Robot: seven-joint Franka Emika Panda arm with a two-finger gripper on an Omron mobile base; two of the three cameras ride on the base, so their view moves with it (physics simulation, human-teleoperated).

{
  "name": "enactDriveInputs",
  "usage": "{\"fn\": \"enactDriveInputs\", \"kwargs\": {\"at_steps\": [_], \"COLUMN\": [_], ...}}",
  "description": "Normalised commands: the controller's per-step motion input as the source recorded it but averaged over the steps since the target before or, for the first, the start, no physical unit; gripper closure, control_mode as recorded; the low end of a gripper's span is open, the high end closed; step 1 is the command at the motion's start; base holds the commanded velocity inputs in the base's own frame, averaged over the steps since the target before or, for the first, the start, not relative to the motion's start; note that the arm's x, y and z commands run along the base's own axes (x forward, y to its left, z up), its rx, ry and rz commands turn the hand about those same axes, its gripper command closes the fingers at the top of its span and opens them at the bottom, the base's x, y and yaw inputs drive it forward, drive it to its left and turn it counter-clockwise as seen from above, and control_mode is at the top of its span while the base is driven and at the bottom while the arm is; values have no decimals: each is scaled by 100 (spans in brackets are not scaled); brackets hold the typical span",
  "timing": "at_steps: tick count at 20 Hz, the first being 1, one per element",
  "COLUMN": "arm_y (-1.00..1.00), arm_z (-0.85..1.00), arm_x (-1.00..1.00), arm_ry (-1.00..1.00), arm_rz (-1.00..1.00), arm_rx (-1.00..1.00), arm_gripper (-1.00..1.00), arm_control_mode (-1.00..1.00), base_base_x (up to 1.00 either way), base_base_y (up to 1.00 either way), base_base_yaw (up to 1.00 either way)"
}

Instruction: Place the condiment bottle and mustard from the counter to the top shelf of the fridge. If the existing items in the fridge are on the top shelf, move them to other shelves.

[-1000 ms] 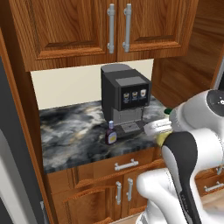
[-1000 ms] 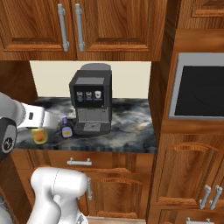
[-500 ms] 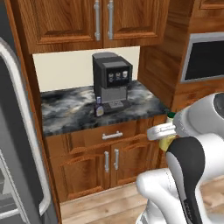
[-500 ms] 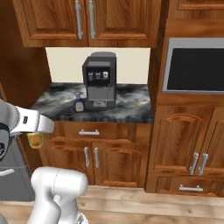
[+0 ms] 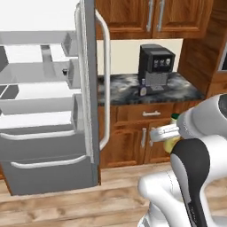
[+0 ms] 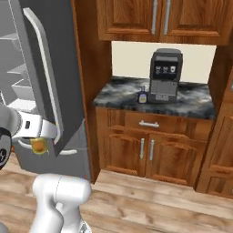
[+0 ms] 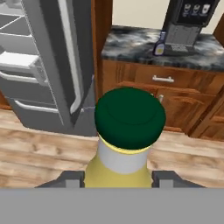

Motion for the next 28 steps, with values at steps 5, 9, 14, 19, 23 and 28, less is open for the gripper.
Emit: {"fn": "enactDriveInputs", "kwargs": {"at_steps": [5, 9, 14, 19, 23, 28], "arm_y": [0, 0, 0, 0, 0, 0], "arm_z": [0, 0, 0, 0, 0, 0], "arm_x": [0, 0, 0, 0, 0, 0], "arm_ry": [0, 0, 0, 0, 0, 0], "arm_rz": [0, 0, 0, 0, 0, 0], "arm_rx": [0, 0, 0, 0, 0, 0], "arm_gripper": [100, 100, 100, 100, 100, 100], "arm_control_mode": [100, 100, 100, 100, 100, 100], "base_base_x": [-46, 3, 56, 66, 40, 17], "base_base_y": [100, 100, 100, 81, 29, -10], "base_base_yaw": [36, 20, -5, -26, -36, -25]}}
